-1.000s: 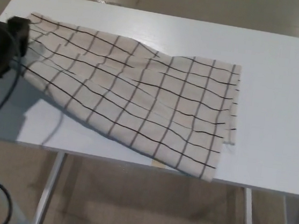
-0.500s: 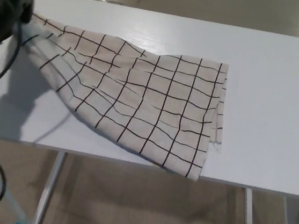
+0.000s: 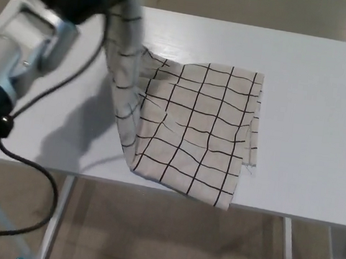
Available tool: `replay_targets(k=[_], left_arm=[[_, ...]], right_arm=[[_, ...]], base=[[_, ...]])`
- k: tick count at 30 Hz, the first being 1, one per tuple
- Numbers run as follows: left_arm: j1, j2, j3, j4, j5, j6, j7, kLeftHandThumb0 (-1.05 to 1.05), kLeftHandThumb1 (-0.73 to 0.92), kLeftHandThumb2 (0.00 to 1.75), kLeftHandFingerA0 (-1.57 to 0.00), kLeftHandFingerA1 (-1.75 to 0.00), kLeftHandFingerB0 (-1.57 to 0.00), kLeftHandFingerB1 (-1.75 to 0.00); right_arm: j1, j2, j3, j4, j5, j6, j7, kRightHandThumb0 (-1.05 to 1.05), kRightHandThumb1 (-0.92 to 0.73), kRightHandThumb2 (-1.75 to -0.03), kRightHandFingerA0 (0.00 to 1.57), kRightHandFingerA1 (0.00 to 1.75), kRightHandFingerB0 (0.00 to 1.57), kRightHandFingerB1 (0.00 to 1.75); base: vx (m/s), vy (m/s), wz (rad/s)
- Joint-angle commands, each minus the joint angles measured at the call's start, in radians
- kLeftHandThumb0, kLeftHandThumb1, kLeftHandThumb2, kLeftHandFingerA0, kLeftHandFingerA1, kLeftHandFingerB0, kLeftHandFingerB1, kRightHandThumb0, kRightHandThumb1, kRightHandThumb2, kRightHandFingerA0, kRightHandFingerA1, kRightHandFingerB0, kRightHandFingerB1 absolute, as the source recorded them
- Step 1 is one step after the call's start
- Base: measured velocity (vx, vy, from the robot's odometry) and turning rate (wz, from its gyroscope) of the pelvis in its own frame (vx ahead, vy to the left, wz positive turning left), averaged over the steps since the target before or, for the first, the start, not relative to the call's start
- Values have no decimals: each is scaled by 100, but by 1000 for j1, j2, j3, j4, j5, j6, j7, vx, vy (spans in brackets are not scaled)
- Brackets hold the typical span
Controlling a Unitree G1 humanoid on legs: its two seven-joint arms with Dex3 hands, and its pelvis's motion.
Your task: Use the left hand to fold a white towel with checkered patterns in half.
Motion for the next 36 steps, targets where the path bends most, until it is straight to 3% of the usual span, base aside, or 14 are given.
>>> replay_targets(k=[1, 2, 6, 9, 11, 12, 14, 15, 16, 17, 18, 20, 24, 36], left_arm=[[77, -33, -82, -165, 121, -48, 23, -20, 53, 54, -82, -175, -99, -112], [98, -45, -121, -196, 148, -67, 11, -24, 48, 54, -85, -173, -95, -53], [145, -56, -200, -248, 202, -84, -9, -34, 42, 56, -92, -166, -85, -52], [211, -43, -266, -311, 229, -112, -105, -38, 41, 59, -100, -154, -86, -56], [225, -40, -289, -324, 239, -117, -160, -26, 45, 55, -100, -149, -106, -70], [240, -40, -316, -337, 249, -118, -236, -34, 41, 63, -104, -144, -100, -105], [266, -34, -334, -357, 211, -134, -382, -37, 42, 68, -102, -128, -93, -115], [284, -30, -336, -373, 174, -138, -469, -50, 50, 55, -90, -91, -89, -64], [295, -27, -334, -386, 151, -134, -524, -50, 50, 55, -90, -91, -89, -64], [302, -28, -336, -397, 136, -123, -578, -65, 51, 56, -62, -70, -67, -50], [320, -28, -333, -446, 75, -71, -748, -92, 51, 66, 0, -19, -8, -25], [338, -29, -322, -511, -1, 1, -940, -100, 50, 69, 0, -1, 0, -18], [336, -42, -280, -604, -120, 114, -1125, -103, 51, 72, 0, 0, 0, -6], [254, -50, -108, -691, -343, 177, -1141, -99, 51, 68, 0, 0, 0, -7]], right_arm=[[31, 11, 6, -31, 23, 35, 23, -36, -84, -64, 40, 50, 36, 45], [42, 15, 9, -52, 17, 46, 19, -37, -84, -64, 41, 50, 37, 45], [48, 14, 19, -77, 2, 69, 15, -37, -83, -64, 42, 50, 38, 46], [51, 11, 27, -85, -15, 68, 4, -35, -84, -63, 43, 50, 41, 47], [44, 10, 26, -75, -11, 59, 5, -34, -84, -64, 45, 51, 44, 49], [32, 8, 24, -60, -6, 47, 6, -33, -84, -64, 46, 52, 45, 50], [17, 9, 25, -38, -11, 30, -5, -33, -84, -64, 47, 52, 48, 51], [13, 8, 26, -33, -15, 29, -8, -34, -84, -64, 47, 51, 49, 52], [12, 7, 28, -34, -17, 33, -8, -34, -84, -64, 47, 51, 49, 52], [12, 8, 28, -35, -15, 35, -6, -35, -84, -64, 47, 51, 49, 52], [12, 10, 29, -40, -14, 43, -6, -35, -84, -64, 47, 51, 50, 53], [10, 13, 30, -43, -14, 49, -9, -35, -84, -64, 47, 51, 51, 53], [6, 14, 34, -40, -19, 53, -14, -35, -84, -64, 48, 51, 51, 54], [-4, 2, 52, -5, -79, 2, -70, -34, -83, -64, 51, 56, 57, 57]], base=[[0, 0, 0], [0, 0, 0], [0, 0, 0], [0, 0, 0], [0, 0, 0], [0, 0, 0], [0, 0, 0], [0, 0, 0], [0, 0, 0], [0, 0, 0], [0, 0, 0], [0, 0, 0], [0, 0, 0], [0, 0, 0]])
